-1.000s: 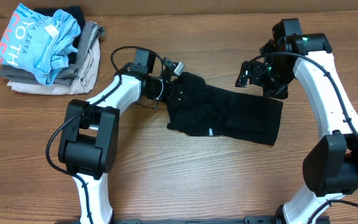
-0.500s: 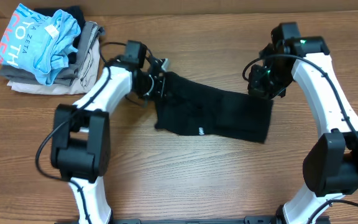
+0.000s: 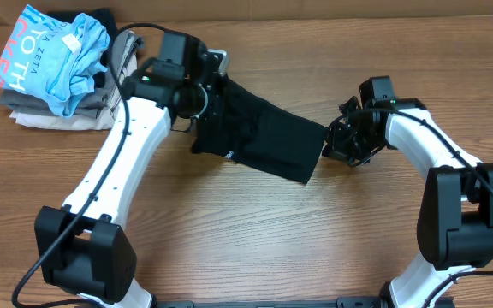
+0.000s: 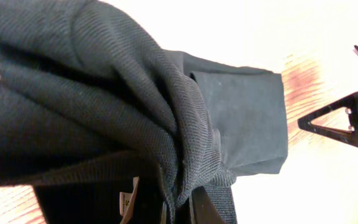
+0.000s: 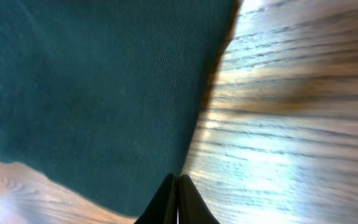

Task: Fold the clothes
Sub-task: 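Fold the left end rightward over the shirt with the left gripper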

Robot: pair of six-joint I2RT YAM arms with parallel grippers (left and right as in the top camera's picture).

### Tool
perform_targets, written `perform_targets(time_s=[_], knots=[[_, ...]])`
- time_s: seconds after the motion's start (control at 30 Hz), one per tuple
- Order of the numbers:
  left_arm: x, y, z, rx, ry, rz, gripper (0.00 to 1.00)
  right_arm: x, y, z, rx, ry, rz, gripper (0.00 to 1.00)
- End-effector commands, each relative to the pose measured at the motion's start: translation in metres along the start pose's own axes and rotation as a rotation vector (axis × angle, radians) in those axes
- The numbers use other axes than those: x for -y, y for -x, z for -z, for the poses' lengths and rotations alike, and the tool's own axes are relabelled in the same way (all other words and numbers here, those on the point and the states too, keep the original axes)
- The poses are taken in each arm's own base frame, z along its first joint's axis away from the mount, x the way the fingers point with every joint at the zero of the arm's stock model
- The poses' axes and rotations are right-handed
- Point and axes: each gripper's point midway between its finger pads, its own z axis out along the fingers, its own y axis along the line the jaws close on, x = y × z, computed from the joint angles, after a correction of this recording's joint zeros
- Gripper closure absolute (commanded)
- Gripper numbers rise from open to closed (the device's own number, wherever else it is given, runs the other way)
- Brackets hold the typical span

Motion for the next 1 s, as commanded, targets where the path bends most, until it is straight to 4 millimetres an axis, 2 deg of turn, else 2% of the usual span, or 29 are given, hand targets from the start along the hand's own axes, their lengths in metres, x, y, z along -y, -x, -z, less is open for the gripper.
perform_targets(time_s=[0.0, 0.17, 0.27, 0.37, 0.5, 0.53, 0.7, 0.73, 0.87, 0.93, 0.97], knots=[[0.019, 0.005, -0.001, 0.022, 0.050, -0.065, 0.96, -0.005, -0.007, -0.008, -0.006, 0.062, -0.021, 0.96], [0.044, 0.007, -0.010, 0.047, 0.115, -0.156, 0.96, -0.005, 0.000, -0.004, 0.013, 0.081, -0.023, 0.96], [0.051, 0.004, -0.022, 0.047, 0.187, -0.204, 0.96, -0.009, 0.011, 0.010, 0.033, 0.151, -0.046, 0.96], [0.053, -0.004, -0.044, 0.013, 0.235, -0.234, 0.96, -0.010, 0.026, 0.037, 0.073, 0.215, -0.065, 0.96], [0.055, -0.020, -0.082, -0.055, 0.232, -0.253, 0.96, -0.008, 0.041, 0.084, 0.144, 0.238, -0.041, 0.96], [0.058, -0.027, -0.096, -0.079, 0.217, -0.262, 0.96, -0.006, 0.046, 0.103, 0.174, 0.235, -0.038, 0.96], [0.085, -0.040, -0.124, -0.104, 0.139, -0.298, 0.92, 0.006, 0.057, 0.153, 0.285, 0.228, -0.057, 0.96], [0.096, -0.039, -0.127, -0.088, 0.122, -0.317, 0.89, 0.013, 0.059, 0.168, 0.326, 0.226, -0.069, 0.96], [0.118, -0.033, -0.130, -0.034, 0.089, -0.352, 0.78, 0.028, 0.058, 0.184, 0.364, 0.219, -0.110, 0.96], [0.130, -0.032, -0.131, -0.014, 0.072, -0.370, 0.57, 0.036, 0.056, 0.186, 0.364, 0.216, -0.135, 0.96], [0.134, -0.033, -0.131, -0.013, 0.063, -0.376, 0.40, 0.038, 0.056, 0.187, 0.363, 0.215, -0.139, 0.96]])
